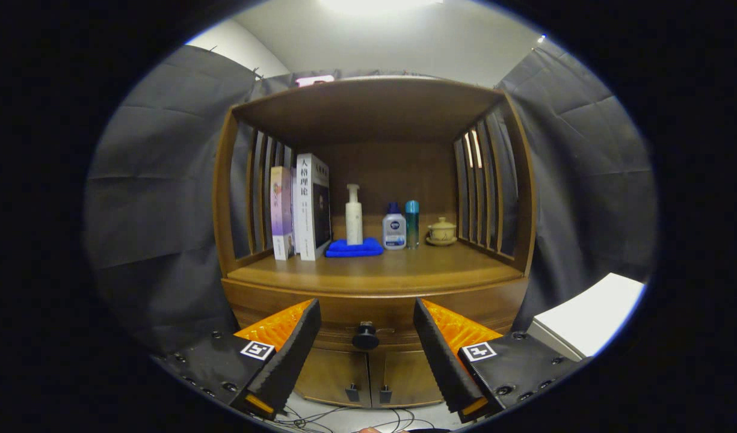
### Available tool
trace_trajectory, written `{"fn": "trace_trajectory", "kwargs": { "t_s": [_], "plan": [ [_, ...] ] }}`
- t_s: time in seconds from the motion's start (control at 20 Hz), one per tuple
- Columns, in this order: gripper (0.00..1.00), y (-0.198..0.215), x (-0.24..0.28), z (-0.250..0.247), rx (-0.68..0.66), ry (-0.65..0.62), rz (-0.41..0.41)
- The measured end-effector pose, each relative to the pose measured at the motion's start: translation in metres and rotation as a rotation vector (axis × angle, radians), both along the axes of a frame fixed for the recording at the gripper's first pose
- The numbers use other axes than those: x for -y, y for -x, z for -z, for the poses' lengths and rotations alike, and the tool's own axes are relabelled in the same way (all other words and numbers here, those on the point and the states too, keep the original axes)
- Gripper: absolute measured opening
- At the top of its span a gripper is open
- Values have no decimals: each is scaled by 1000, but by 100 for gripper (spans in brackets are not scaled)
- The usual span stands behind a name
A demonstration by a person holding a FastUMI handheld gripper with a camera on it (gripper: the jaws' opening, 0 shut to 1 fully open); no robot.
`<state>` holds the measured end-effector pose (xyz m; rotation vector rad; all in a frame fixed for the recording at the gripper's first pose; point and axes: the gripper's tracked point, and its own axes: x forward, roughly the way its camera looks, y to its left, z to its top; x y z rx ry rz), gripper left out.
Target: Pull open the drawer, take out the items inside it, and place them on the countertop above the cabinet.
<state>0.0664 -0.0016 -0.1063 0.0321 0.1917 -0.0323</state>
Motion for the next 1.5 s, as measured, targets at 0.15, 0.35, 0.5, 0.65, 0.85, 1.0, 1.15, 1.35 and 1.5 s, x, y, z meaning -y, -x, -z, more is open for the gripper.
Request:
{"fn": "trace_trajectory", "kwargs": {
  "t_s": [0.15, 0.35, 0.5, 0.65, 0.85, 1.0, 1.15, 1.35, 1.5],
  "plan": [
    [97, -22, 3, 39, -65, -8, 11],
    [97, -47, 4, 81, -139, -10, 13],
    [97, -61, -2, 102, -183, -8, 3],
    [81, -76, 0, 105, -158, 11, 15],
    [60, -81, -2, 118, -195, 30, 15],
    [52, -86, -3, 117, -189, 40, 14],
    [40, -84, -3, 120, -187, 40, 16],
    [27, -84, -2, 119, -206, 31, -27],
    [27, -84, -2, 118, -221, 26, -42]
  ]
}}
